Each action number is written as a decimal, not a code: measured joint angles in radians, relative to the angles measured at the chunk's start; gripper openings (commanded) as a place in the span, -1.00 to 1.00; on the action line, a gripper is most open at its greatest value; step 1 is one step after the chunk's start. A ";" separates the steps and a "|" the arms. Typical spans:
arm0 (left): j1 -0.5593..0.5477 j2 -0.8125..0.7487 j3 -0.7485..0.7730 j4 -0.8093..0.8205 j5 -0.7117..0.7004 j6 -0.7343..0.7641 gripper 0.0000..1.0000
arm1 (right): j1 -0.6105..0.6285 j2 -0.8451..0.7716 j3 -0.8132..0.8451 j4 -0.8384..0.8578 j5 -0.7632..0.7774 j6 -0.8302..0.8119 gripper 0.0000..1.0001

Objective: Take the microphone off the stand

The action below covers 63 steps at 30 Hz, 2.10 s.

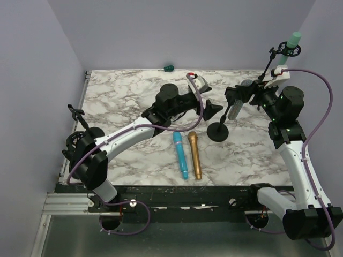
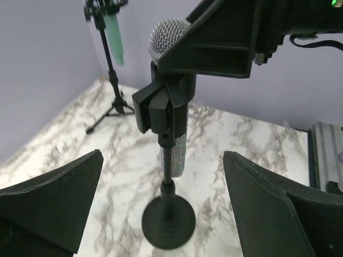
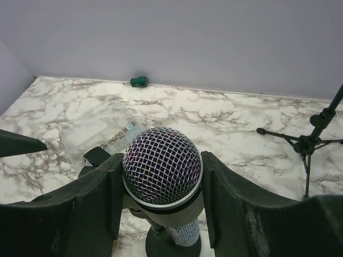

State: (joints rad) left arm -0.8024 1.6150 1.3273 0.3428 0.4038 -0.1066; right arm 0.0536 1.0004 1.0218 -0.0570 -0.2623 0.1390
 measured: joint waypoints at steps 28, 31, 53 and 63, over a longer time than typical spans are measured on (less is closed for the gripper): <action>0.029 0.235 0.169 0.190 0.157 -0.008 0.69 | 0.004 0.000 0.000 0.000 0.000 0.000 -0.25; 0.023 0.264 0.197 0.189 0.165 -0.032 0.66 | 0.004 0.000 0.000 0.000 0.000 0.000 -0.25; 0.004 0.305 0.269 0.138 0.174 -0.068 -1.00 | 0.006 0.058 0.193 -0.136 0.061 0.061 -0.56; 0.004 0.299 0.254 0.153 0.172 -0.074 -1.00 | 0.006 0.132 0.488 -0.155 0.074 0.063 -0.62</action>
State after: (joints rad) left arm -0.7982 1.9141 1.5810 0.4957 0.5762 -0.1810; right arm 0.0601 1.1324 1.5101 -0.2123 -0.1886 0.2024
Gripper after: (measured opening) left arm 0.381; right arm 0.583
